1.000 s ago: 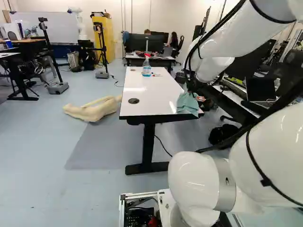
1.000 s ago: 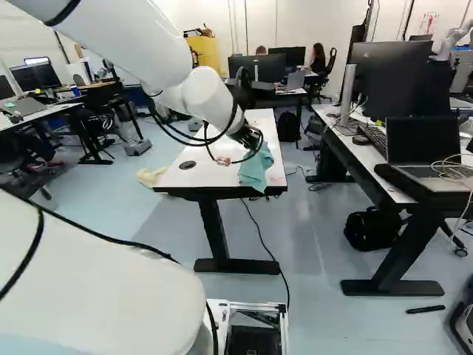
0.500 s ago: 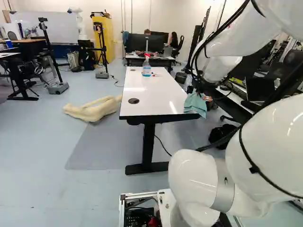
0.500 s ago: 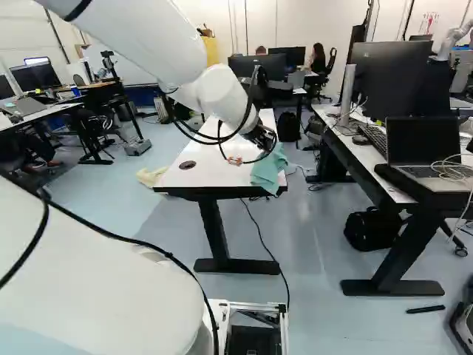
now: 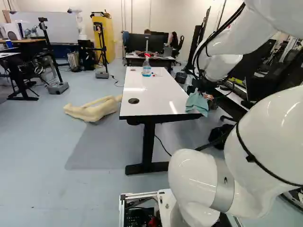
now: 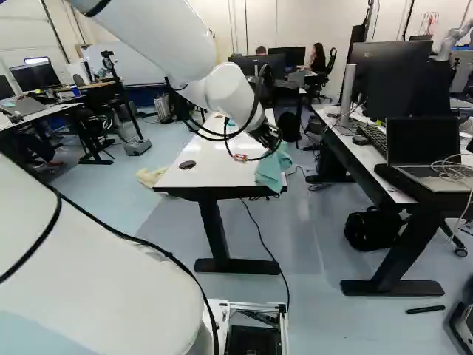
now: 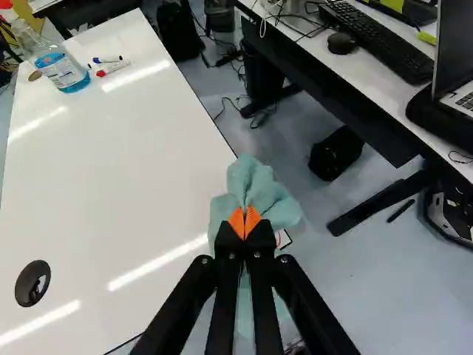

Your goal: Clean the table with the green towel

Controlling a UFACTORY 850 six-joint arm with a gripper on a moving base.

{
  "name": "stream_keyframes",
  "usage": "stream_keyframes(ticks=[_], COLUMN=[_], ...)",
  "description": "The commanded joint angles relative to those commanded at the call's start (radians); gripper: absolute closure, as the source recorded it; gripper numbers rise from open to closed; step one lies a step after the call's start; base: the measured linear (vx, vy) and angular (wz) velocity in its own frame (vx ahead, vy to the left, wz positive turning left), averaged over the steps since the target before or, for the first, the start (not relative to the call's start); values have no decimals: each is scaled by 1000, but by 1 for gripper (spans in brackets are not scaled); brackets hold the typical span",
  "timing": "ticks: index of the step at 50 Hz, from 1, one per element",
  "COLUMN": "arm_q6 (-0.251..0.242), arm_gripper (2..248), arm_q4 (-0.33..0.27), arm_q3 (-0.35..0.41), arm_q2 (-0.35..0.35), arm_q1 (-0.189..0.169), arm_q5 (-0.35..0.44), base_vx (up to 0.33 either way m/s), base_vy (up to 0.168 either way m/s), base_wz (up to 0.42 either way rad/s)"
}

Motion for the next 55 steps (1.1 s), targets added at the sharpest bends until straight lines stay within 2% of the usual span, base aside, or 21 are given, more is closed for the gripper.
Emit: stream_keyframes(ticks=[26, 55], arm_q6=[0, 0], arm_gripper=[229, 229], arm_q4=[0, 0], arm_q3=[-15, -16], arm_q2=[-21, -97], arm_q1=[5, 5], arm_q5=[0, 0], base_vx=[0, 0], base_vy=[0, 0], base_wz=[0, 0])
